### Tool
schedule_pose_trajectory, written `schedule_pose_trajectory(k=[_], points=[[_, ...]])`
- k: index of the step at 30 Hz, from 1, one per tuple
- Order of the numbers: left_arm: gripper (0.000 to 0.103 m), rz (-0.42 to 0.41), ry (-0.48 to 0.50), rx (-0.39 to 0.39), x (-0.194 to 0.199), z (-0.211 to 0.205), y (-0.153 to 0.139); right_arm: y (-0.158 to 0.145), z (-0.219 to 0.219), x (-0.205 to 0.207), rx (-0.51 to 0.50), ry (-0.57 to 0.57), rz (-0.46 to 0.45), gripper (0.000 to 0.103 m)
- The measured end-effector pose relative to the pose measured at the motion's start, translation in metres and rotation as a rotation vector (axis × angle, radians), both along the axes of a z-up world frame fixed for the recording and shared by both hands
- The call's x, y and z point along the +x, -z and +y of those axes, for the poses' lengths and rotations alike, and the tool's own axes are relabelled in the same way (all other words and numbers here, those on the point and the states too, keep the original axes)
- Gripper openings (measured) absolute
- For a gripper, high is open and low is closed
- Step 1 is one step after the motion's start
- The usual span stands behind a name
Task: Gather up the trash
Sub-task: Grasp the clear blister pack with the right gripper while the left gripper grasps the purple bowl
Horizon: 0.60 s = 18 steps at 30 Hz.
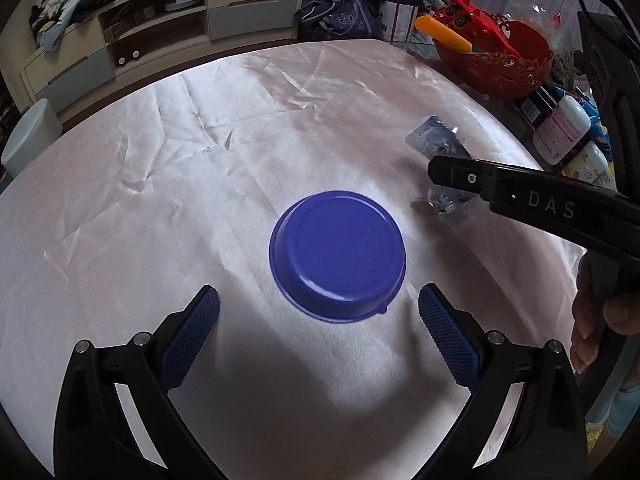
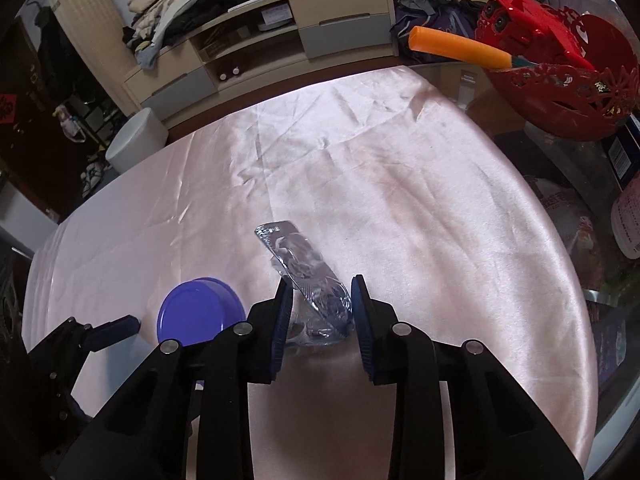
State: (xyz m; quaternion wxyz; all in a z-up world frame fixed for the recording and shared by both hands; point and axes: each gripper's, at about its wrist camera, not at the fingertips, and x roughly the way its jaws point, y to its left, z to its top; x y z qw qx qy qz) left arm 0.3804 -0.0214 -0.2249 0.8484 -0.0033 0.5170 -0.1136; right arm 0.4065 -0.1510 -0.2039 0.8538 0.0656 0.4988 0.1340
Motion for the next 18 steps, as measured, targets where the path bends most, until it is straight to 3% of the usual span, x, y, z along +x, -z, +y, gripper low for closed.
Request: schedule_pose_trajectory(k=[7,8,10,18], points=[[0.093,-0.038,0.007,0.047,0.019,-0.016,0.003,-0.011,-0.014,-0.001,0.004,0.006,-0.033,0.029],[0.090,-0.046,0.008,0.061,0.019,-0.018,0.003,-0.013,-0.014,-0.002,0.001,0.003,-0.037,0.029],[0.072,-0.062,0.003,0.089,0.018,-0.018,0.001,-0.016,-0.015,-0.004,-0.003,0.001,-0.043,0.029],[0.071,-0.025,0.007,0.050,-0.005,-0.010,-0.005,-0.026,-0.019,-0.026,-0.018,0.000,-0.044,0.029]])
